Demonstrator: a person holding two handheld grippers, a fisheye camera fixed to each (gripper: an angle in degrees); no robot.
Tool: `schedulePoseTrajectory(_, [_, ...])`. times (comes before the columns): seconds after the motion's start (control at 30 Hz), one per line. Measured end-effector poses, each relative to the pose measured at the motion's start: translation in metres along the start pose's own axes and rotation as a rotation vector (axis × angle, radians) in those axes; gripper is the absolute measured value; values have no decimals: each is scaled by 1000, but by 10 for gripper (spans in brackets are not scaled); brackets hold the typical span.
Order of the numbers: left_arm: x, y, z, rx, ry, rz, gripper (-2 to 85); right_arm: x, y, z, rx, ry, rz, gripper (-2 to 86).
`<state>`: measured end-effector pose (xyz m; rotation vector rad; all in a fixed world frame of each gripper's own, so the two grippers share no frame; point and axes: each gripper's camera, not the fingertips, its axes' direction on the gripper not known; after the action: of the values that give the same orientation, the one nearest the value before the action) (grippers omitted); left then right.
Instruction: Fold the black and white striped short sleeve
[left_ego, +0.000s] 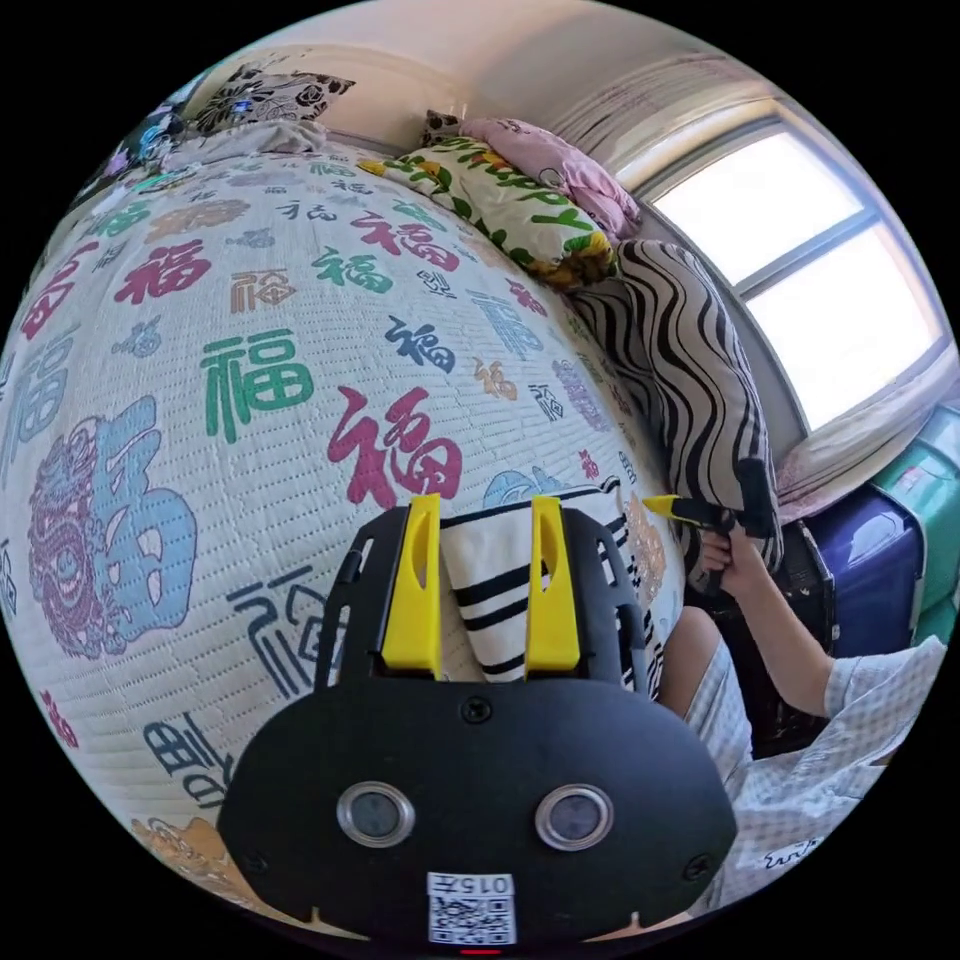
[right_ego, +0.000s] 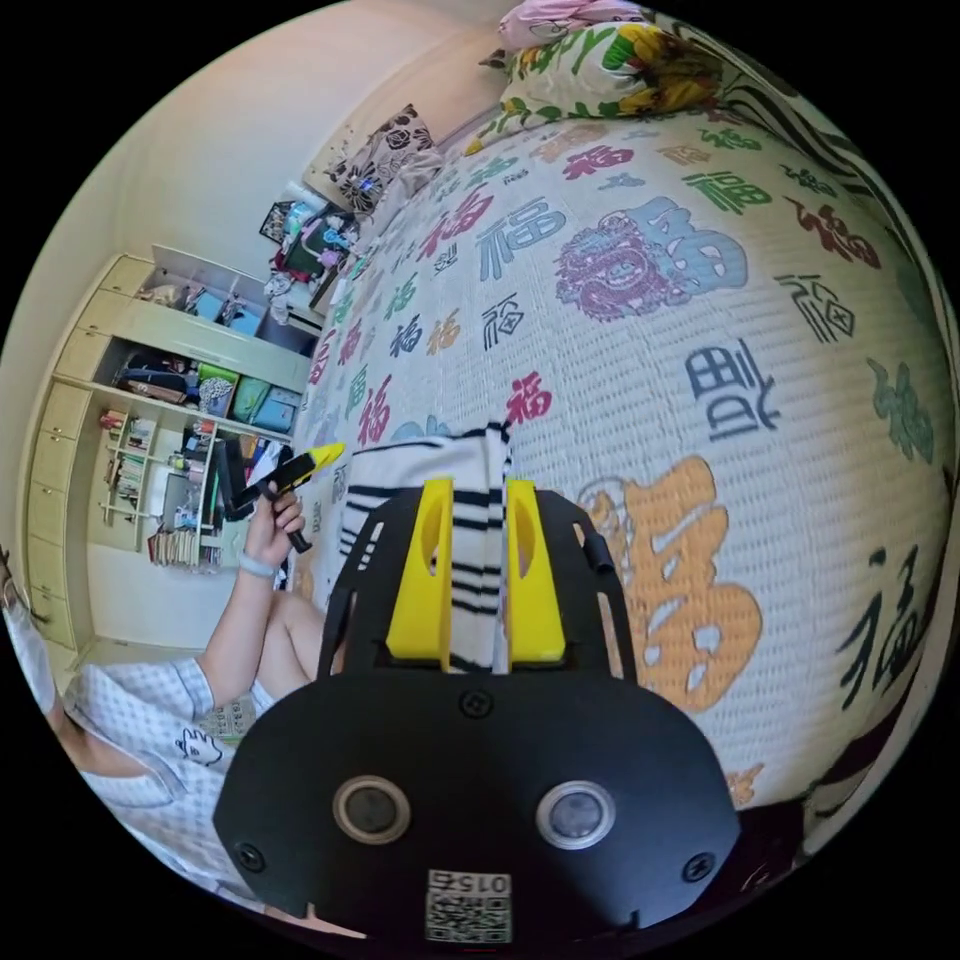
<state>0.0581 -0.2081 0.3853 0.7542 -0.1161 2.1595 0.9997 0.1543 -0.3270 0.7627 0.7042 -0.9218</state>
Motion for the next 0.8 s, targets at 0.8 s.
schedulePoseTrajectory(0.8, [-212, 79, -63, 37, 181, -193, 93, 8, -51, -26, 26, -210, 9, 73])
